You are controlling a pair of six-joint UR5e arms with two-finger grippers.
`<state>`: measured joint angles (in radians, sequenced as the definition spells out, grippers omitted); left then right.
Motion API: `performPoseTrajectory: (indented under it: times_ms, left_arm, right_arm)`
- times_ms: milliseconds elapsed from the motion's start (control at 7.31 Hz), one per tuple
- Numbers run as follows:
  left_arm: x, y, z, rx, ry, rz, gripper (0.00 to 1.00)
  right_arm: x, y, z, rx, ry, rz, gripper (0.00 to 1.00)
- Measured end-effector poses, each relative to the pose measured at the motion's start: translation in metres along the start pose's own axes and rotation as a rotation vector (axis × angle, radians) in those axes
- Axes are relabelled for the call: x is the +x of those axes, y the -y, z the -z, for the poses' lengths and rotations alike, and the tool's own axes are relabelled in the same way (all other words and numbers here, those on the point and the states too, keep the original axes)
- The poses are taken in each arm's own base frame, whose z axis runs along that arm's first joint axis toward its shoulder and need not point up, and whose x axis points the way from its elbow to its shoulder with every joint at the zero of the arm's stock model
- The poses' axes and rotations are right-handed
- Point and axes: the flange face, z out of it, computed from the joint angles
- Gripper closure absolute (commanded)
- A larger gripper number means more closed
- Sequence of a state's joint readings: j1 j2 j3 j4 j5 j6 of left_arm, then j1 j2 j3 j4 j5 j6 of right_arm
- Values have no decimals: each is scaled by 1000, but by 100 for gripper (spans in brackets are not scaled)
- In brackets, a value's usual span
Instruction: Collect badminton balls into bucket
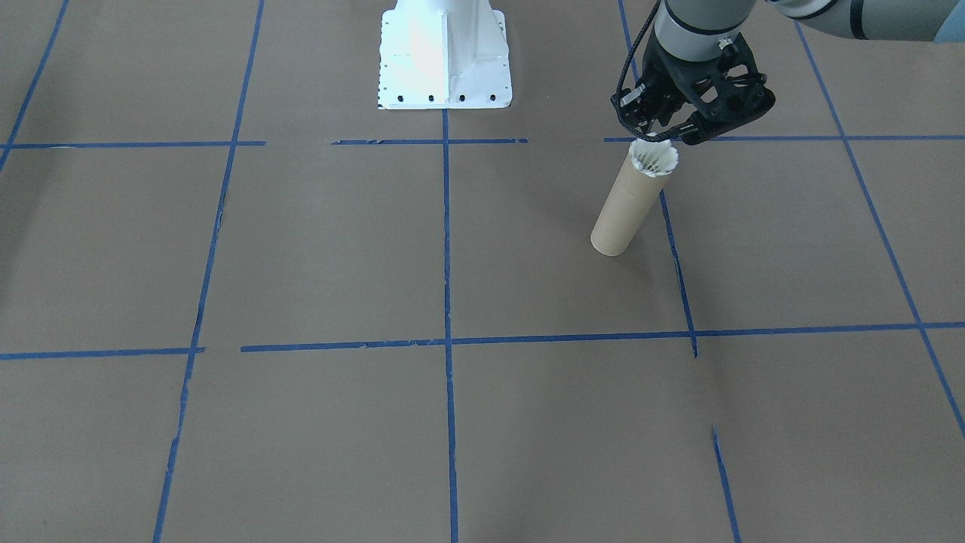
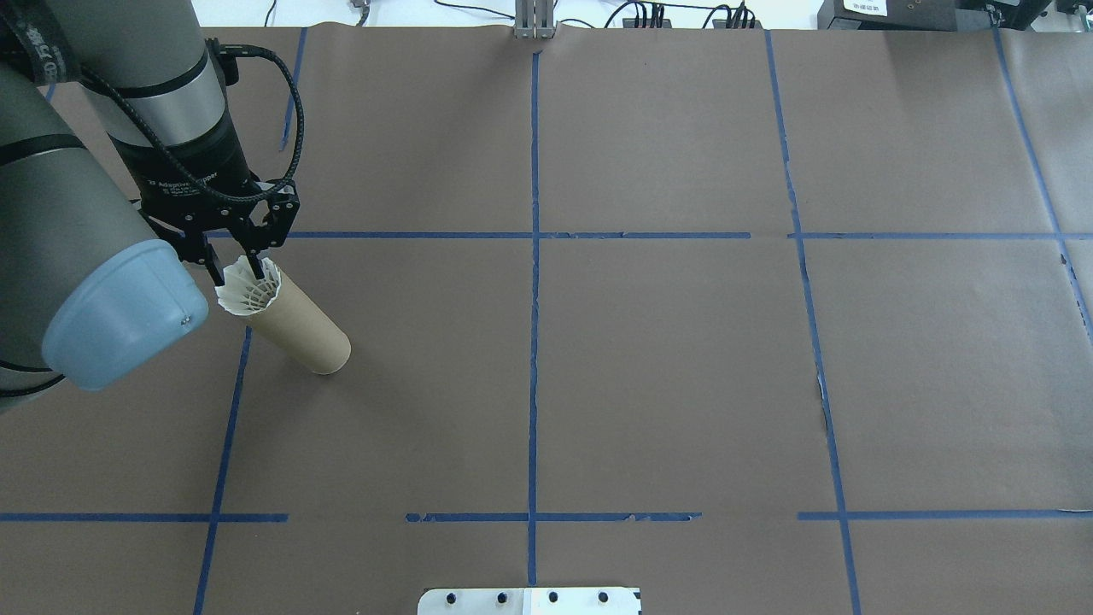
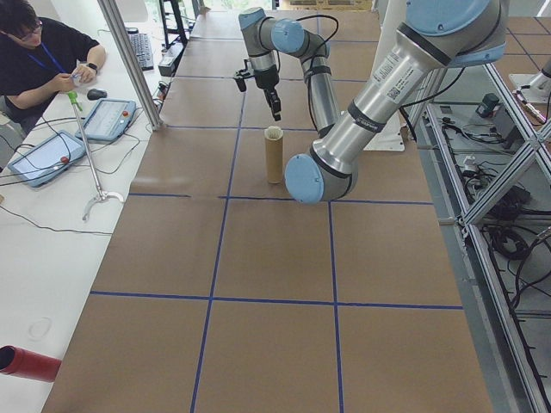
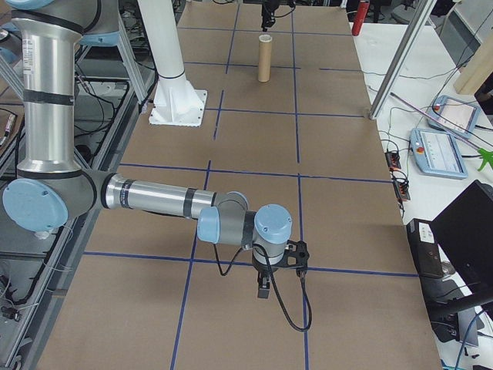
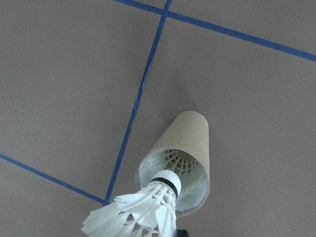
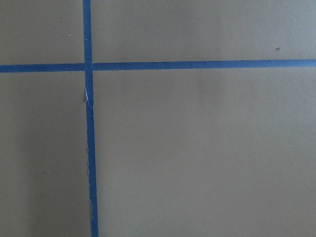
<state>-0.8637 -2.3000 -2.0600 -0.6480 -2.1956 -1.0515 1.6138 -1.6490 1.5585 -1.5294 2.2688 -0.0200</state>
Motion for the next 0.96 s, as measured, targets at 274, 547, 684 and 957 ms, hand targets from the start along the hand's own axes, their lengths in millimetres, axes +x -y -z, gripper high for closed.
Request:
performPoseTrajectory:
  times_ms: [274,547,684,957]
  left_arm:
    - [-1,0,0,3,0,-3,0]
    - [-13,1,13,28,-26,-66,0]
    - [-30,11,30,66,-54,-122,0]
    - [-85,52,57,155,-79,-246,0]
  right_arm:
    - [0,0,0,0,0,0,0]
    - [0,0,0,0,0,0,0]
    - [0,0,0,0,0,0,0]
    - [0,0,0,0,0,0,0]
